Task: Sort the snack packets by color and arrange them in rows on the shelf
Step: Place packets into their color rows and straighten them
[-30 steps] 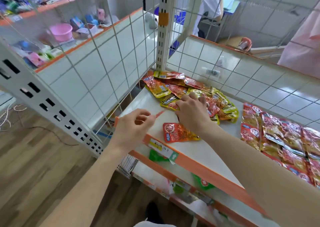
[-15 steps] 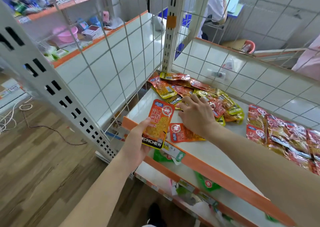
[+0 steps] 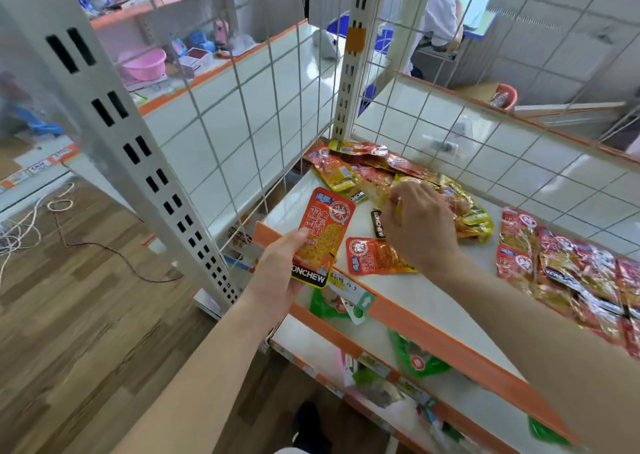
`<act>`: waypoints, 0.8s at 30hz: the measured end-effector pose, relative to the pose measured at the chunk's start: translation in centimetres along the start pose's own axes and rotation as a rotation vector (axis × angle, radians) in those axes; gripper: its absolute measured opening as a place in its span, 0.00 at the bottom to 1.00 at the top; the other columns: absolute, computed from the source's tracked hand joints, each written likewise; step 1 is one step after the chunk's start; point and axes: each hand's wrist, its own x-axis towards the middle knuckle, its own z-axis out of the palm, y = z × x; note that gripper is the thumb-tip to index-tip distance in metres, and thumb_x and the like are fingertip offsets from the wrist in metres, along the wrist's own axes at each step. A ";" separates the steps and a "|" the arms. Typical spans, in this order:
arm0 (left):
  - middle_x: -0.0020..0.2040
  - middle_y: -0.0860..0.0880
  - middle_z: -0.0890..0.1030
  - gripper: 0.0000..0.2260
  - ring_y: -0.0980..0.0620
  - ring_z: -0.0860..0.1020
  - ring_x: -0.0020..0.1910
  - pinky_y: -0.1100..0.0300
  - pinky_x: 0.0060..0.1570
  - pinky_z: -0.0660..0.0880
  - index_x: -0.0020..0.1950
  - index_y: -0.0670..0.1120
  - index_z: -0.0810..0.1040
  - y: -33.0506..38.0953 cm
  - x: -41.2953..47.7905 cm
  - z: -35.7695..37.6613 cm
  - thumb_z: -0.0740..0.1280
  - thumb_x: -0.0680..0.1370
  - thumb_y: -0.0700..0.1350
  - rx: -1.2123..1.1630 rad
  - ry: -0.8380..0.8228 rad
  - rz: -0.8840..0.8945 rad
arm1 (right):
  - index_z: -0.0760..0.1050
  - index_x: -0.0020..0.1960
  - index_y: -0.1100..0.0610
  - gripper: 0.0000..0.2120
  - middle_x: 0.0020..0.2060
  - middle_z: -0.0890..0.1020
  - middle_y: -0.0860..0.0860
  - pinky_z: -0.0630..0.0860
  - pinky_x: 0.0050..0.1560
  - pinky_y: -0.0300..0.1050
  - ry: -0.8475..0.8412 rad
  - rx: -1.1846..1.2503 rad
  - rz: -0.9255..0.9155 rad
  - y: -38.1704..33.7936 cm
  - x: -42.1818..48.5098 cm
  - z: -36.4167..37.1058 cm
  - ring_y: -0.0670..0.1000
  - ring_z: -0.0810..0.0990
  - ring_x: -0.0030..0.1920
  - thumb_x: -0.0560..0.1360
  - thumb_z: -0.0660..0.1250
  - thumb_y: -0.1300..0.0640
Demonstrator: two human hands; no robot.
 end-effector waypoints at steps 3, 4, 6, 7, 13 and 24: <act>0.57 0.41 0.84 0.12 0.44 0.83 0.56 0.44 0.64 0.76 0.61 0.43 0.80 0.0 0.3 0.9 0.66 0.81 0.49 0.068 0.002 0.041 | 0.74 0.50 0.63 0.03 0.38 0.79 0.55 0.68 0.40 0.46 0.121 0.265 0.208 -1.0 -2.3 -2.8 0.51 0.74 0.38 0.78 0.63 0.63; 0.55 0.42 0.85 0.09 0.44 0.84 0.55 0.44 0.64 0.76 0.58 0.43 0.80 0.0 0.2 1.5 0.65 0.82 0.46 0.085 -0.010 0.052 | 0.74 0.51 0.61 0.02 0.37 0.79 0.53 0.70 0.39 0.47 0.133 0.353 0.285 -1.1 -3.2 -3.7 0.50 0.75 0.37 0.79 0.63 0.64; 0.52 0.42 0.86 0.07 0.41 0.83 0.53 0.40 0.64 0.75 0.52 0.45 0.82 -0.2 0.1 2.7 0.64 0.83 0.43 0.118 -0.017 0.074 | 0.73 0.51 0.56 0.03 0.37 0.79 0.49 0.74 0.38 0.45 0.137 0.492 0.424 -1.3 -5.0 -5.4 0.51 0.78 0.38 0.81 0.63 0.63; 0.52 0.42 0.86 0.08 0.39 0.83 0.54 0.39 0.65 0.74 0.50 0.47 0.84 -0.5 0.0 3.3 0.65 0.82 0.43 0.154 -0.026 0.090 | 0.72 0.51 0.54 0.04 0.37 0.79 0.48 0.75 0.37 0.43 0.145 0.540 0.481 -1.3 -5.9 -6.2 0.51 0.79 0.37 0.81 0.63 0.63; 0.44 0.48 0.86 0.10 0.44 0.84 0.47 0.47 0.53 0.81 0.44 0.50 0.85 -3.6 -1.3 7.9 0.67 0.81 0.40 0.339 -0.047 0.200 | 0.69 0.54 0.51 0.06 0.34 0.77 0.52 0.69 0.30 0.37 0.190 0.699 0.766 -0.1 -10.8 -9.8 0.44 0.74 0.29 0.83 0.59 0.62; 0.43 0.50 0.87 0.08 0.52 0.85 0.42 0.62 0.41 0.80 0.49 0.47 0.84 -9.5 -5.3 14.4 0.65 0.82 0.39 0.428 -0.152 0.205 | 0.64 0.58 0.49 0.23 0.29 0.74 0.43 0.71 0.28 0.42 0.138 0.991 0.986 3.1 -17.1 -15.8 0.43 0.71 0.29 0.71 0.70 0.43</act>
